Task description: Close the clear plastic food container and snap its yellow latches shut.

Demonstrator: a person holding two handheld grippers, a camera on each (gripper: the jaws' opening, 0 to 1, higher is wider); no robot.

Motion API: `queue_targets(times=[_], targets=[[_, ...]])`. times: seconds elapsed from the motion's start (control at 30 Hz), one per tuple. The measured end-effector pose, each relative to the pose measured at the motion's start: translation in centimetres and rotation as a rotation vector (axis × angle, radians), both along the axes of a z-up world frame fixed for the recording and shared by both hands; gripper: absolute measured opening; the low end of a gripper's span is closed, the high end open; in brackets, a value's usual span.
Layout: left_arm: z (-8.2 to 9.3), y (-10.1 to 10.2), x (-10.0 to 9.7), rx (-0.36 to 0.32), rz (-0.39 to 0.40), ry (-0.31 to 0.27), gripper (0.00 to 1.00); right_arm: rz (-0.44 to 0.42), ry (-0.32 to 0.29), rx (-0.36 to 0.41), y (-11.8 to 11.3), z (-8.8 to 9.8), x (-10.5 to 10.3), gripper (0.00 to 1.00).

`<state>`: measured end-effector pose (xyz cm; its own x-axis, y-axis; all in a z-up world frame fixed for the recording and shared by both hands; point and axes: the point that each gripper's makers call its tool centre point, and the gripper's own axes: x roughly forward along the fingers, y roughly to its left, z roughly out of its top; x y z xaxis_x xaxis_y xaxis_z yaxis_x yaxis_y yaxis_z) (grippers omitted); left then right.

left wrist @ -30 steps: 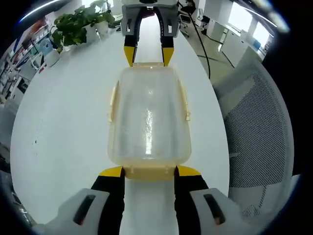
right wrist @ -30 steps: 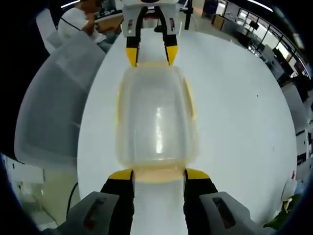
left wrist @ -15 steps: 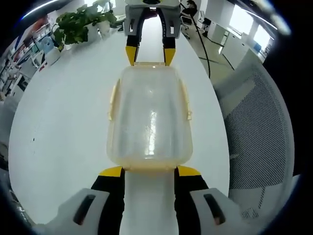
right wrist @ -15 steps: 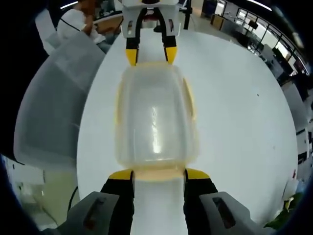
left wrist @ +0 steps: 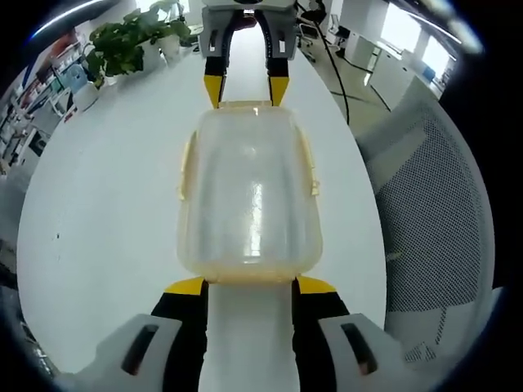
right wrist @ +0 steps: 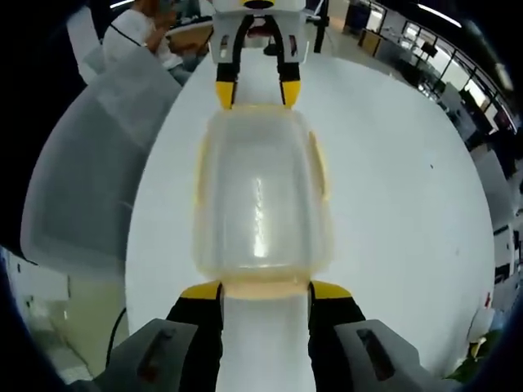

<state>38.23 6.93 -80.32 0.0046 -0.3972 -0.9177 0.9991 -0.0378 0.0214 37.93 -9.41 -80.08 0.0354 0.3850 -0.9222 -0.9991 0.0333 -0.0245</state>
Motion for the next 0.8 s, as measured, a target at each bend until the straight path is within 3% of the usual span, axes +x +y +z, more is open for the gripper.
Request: queue_targets(times=[0.17, 0.6, 0.8], targets=[[-0.1, 0.4, 0.0, 0.022, -0.018, -0.019, 0.38, -0.013, 0.006, 0.007, -0.4, 0.1, -0.2, 0.39], [1.0, 0.5, 0.1, -0.015, 0.055, 0.011, 0.43, -0.092, 0.042, 0.05, -0.9, 0.8, -0.3, 0.4], [1.4, 0.4, 0.1, -0.029, 0.085, 0.024, 0.43, -0.186, 0.067, 0.094, -0.5, 1.4, 0.0, 0.4]])
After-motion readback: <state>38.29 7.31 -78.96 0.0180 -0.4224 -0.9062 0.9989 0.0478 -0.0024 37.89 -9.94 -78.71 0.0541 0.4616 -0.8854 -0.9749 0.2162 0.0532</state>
